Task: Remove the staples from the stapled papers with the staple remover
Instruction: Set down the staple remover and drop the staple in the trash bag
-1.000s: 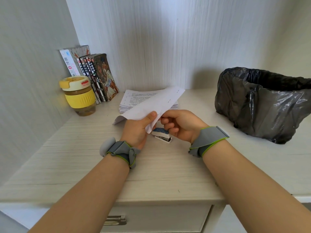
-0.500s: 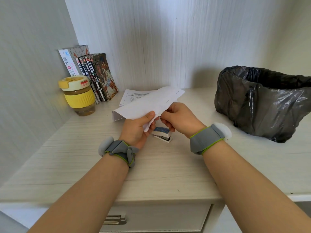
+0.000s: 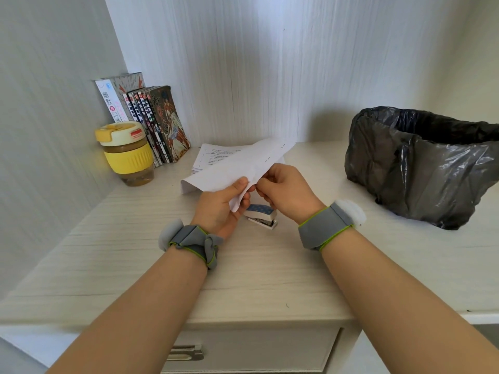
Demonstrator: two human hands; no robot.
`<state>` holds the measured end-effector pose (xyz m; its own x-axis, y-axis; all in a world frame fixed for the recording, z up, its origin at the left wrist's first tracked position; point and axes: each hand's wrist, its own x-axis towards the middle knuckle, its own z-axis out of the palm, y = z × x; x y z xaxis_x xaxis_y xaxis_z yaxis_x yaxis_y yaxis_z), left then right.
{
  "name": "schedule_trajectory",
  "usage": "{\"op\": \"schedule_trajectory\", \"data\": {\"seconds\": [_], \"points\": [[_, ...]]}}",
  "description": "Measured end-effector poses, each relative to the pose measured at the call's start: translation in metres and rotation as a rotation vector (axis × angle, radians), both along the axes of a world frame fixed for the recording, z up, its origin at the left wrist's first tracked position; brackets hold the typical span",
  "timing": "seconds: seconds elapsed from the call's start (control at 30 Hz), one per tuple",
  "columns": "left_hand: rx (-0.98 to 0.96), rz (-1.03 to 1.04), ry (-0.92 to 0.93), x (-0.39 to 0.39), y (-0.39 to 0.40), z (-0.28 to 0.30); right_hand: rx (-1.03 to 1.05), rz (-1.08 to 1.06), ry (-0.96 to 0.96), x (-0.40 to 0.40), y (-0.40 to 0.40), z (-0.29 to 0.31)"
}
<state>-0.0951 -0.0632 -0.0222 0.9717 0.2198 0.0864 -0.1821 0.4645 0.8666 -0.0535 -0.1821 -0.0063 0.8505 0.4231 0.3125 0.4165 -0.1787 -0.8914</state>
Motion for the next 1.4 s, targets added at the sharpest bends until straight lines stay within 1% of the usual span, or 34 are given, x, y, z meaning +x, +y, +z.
{"op": "schedule_trajectory", "data": {"seconds": [0.07,0.1,0.17,0.23,0.43,0.53,0.67,0.77,0.87,1.1,1.17,1.3,1.4], "points": [[0.000,-0.016,-0.013,0.000,0.000,0.000,-0.138,-0.009,-0.117,-0.001,0.002,-0.002],[0.006,-0.018,-0.015,0.000,0.000,0.000,-0.147,-0.011,-0.128,-0.002,0.003,-0.003],[0.006,0.002,-0.014,0.000,0.000,0.001,-0.073,-0.040,-0.089,-0.001,0.003,-0.004],[-0.008,0.047,-0.001,0.001,0.001,0.000,-0.029,-0.114,-0.060,0.003,0.001,-0.003],[0.072,0.209,0.058,0.008,0.003,-0.009,-0.064,-0.295,-0.024,0.014,-0.005,-0.006],[0.073,0.218,0.053,0.012,0.004,-0.013,-0.012,-0.377,-0.005,0.018,-0.008,-0.005],[0.087,0.224,0.079,0.015,0.005,-0.015,0.048,-0.435,0.022,0.020,-0.014,0.005],[0.102,0.248,0.109,0.017,0.007,-0.016,0.064,-0.468,0.013,0.020,-0.018,0.021],[0.131,0.268,0.142,0.021,0.009,-0.018,0.053,-0.514,-0.037,0.021,-0.026,0.044],[0.209,0.246,0.157,0.020,0.012,-0.020,-0.049,-0.713,-0.183,0.044,-0.064,0.093],[0.228,0.242,0.147,0.022,0.014,-0.021,-0.096,-0.775,-0.175,0.055,-0.077,0.102],[0.248,0.257,0.154,0.028,0.020,-0.028,-0.212,-0.988,-0.203,0.082,-0.098,0.107],[0.268,0.262,0.167,0.033,0.022,-0.031,-0.330,-1.063,-0.120,0.093,-0.110,0.111]]}}
